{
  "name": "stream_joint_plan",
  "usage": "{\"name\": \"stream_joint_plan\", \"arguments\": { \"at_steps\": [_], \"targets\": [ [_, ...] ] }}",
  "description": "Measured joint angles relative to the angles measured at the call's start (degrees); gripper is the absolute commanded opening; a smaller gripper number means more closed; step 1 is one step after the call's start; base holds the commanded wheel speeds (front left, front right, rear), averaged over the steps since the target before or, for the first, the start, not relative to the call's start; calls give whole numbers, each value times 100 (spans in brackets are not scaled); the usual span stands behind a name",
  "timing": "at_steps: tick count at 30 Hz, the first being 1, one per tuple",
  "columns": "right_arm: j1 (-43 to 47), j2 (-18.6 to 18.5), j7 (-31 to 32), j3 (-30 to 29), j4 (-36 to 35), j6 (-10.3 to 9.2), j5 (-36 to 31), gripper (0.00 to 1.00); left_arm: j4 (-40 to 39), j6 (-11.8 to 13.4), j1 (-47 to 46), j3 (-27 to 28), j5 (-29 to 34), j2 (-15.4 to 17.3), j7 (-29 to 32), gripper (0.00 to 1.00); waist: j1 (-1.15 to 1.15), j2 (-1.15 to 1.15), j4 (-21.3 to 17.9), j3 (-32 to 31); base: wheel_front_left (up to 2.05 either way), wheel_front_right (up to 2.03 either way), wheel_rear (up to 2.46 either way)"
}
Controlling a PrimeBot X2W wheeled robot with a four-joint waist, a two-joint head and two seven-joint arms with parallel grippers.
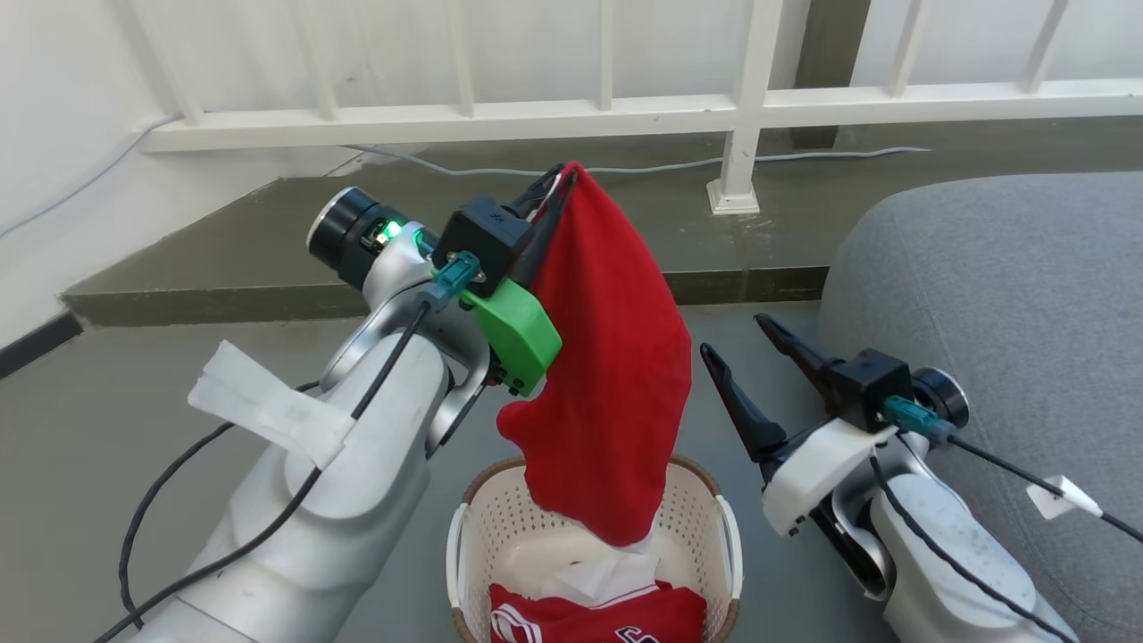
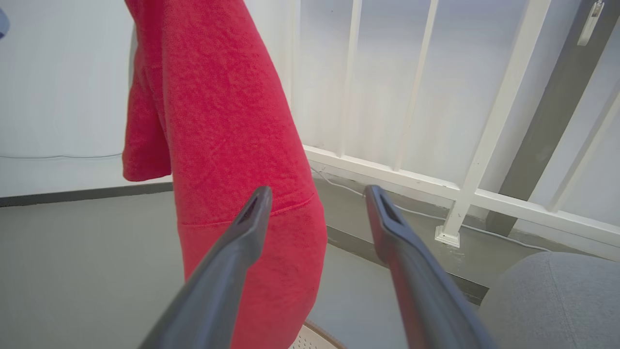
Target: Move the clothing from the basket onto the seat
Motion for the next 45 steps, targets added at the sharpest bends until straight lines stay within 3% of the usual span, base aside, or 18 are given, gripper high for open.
{"name": "stream_joint_plan", "arguments": {
  "at_steps": [11, 24, 42, 44, 45],
  "targets": [
    [-483, -341, 315, 1580, 363, 0, 581, 100, -233, 109, -31, -153, -7, 1, 59, 0, 0, 0, 139, 63, 0, 0, 0],
    [-1066, -515, 339, 1933, 834, 0, 1148, 100, -447, 180, -65, -348, -15, 1, 157, 0, 0, 0, 259, 124, 0, 0, 0],
    [-1777, -304, 312, 2927, 1455, 0, 1534, 100, -873, 281, -173, -762, -302, 24, 208, 0, 0, 0, 530, 212, 0, 0, 0],
    [-1848, -242, 274, 3008, 1522, 0, 1534, 94, -879, 333, -173, -765, -301, 25, 209, 0, 0, 0, 558, 224, 0, 0, 0],
    [-1885, -220, 242, 3026, 1547, 0, 1534, 46, -879, 337, -173, -764, -301, 29, 209, 0, 0, 0, 566, 229, 0, 0, 0]
  ]
}}
